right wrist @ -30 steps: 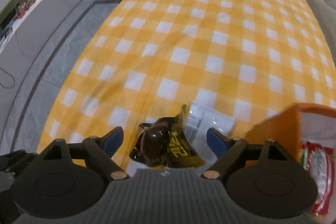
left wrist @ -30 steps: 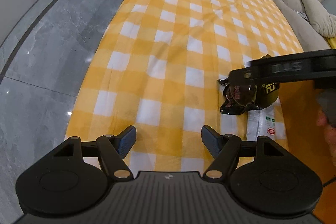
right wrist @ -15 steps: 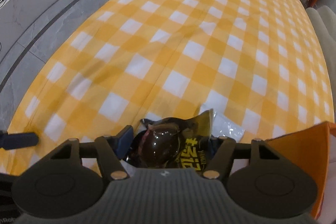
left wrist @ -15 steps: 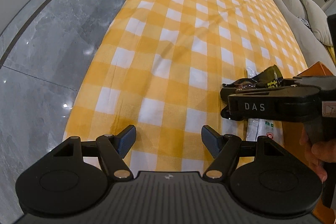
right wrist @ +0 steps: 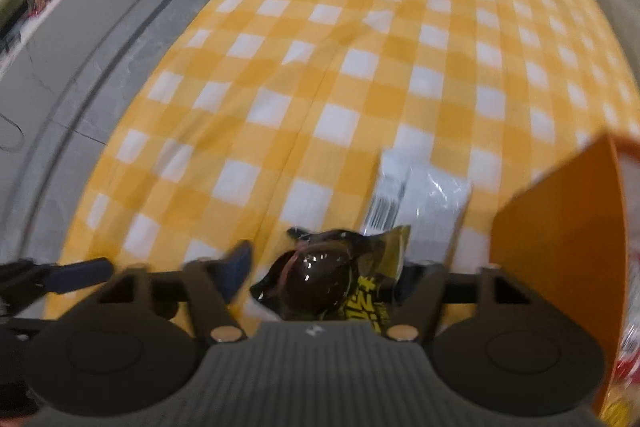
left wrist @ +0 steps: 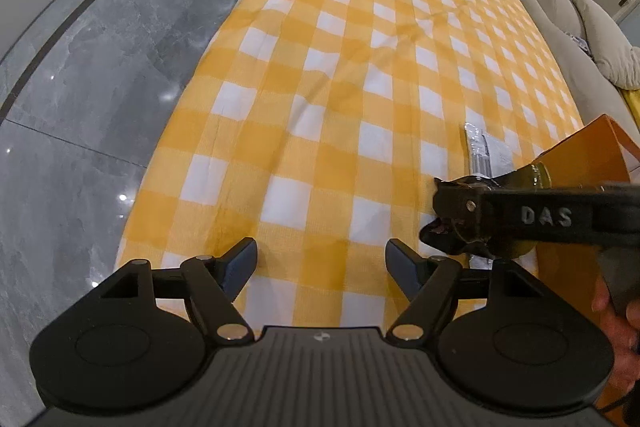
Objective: Organize snacks
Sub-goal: 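Reach the right gripper to the dark snack bag and grasp it, then lift the dark snack bag while left gripper grasps the white packet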
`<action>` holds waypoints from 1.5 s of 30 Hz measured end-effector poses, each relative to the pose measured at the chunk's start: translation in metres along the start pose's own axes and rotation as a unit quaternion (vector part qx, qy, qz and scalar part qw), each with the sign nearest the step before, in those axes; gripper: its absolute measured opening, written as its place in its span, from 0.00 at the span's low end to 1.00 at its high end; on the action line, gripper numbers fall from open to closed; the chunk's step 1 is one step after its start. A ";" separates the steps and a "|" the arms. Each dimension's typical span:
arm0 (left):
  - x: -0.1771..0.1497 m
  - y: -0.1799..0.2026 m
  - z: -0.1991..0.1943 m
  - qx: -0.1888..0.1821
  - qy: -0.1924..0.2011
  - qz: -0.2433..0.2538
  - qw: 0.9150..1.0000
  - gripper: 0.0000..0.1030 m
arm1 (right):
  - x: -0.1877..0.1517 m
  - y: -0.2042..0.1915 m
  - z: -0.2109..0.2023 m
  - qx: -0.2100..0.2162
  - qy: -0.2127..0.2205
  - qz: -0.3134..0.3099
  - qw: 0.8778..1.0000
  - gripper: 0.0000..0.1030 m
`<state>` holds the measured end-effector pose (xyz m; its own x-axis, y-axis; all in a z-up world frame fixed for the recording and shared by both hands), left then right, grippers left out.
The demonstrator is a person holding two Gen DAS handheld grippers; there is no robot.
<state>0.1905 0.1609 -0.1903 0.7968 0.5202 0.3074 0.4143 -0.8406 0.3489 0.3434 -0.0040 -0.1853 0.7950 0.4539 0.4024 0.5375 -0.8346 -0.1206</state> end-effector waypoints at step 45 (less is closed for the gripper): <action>-0.032 0.125 0.020 0.025 0.041 0.164 0.985 0.85 | -0.110 0.113 -0.174 0.080 0.222 0.115 0.965 0.33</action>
<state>0.2256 0.0360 -0.1740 0.8537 0.2283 0.4680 0.1633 -0.9708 0.1758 0.2676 -0.2032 -0.0850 0.7196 0.0540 0.6923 0.4252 -0.8224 -0.3779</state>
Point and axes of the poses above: each gripper's, at about its wrist camera, not at the fingertips, and z roughly the way its jaws point, y to its right, x to its top, the point moved 2 cm from there along z, roughly the way its jaws point, and after that the axes turned 12 degrees about -z, right-handed, at the moved point
